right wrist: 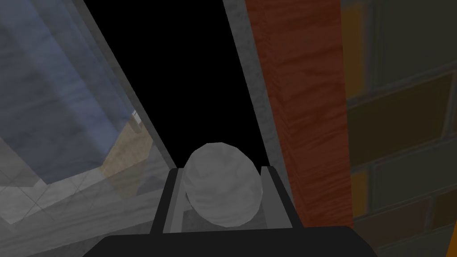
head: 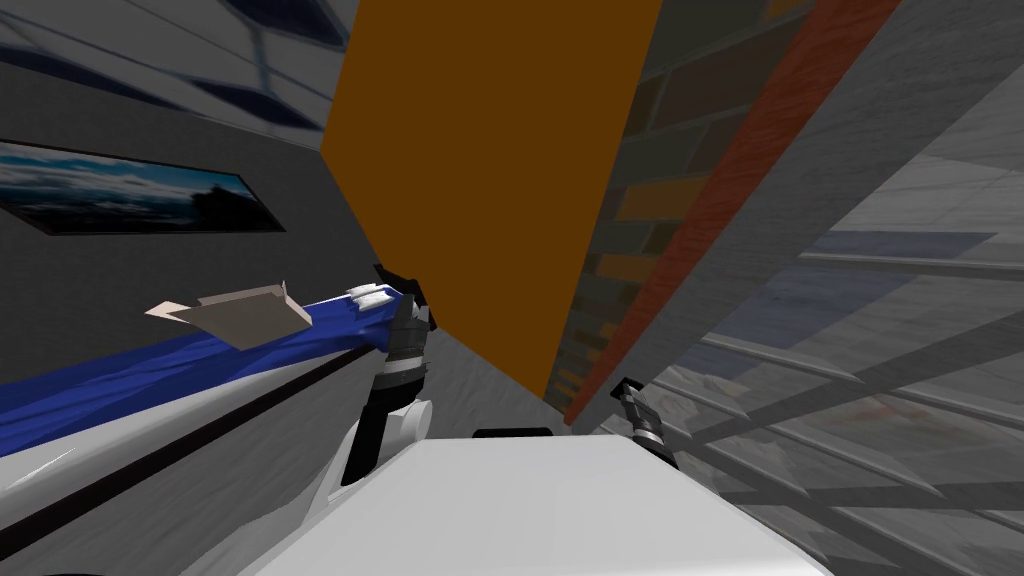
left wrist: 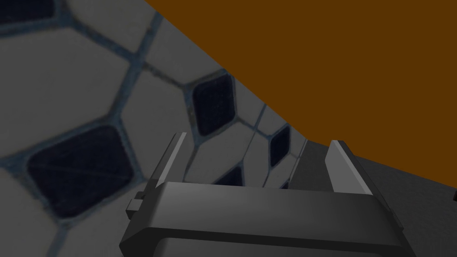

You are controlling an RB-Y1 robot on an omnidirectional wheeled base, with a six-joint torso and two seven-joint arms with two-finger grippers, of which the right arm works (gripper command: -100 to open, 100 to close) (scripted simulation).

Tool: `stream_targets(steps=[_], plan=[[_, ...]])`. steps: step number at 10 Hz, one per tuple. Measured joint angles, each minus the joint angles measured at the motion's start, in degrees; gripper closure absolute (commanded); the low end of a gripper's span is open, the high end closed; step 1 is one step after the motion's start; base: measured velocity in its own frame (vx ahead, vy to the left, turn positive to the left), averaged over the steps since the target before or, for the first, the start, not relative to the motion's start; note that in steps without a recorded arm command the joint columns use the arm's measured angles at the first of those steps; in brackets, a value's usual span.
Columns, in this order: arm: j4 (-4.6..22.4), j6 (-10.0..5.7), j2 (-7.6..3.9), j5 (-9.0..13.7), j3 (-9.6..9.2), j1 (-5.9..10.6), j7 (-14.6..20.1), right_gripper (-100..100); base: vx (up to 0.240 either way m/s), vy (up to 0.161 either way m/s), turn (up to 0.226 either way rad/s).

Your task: Pull the door open

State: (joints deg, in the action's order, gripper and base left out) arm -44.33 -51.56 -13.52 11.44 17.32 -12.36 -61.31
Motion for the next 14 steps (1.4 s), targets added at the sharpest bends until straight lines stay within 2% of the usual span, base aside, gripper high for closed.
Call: stream_targets(steps=[14], plan=[[-0.4,-0.12,-0.78,4.0,-2.18,0.08,18.5,100,-0.029,-0.004,0.026]])
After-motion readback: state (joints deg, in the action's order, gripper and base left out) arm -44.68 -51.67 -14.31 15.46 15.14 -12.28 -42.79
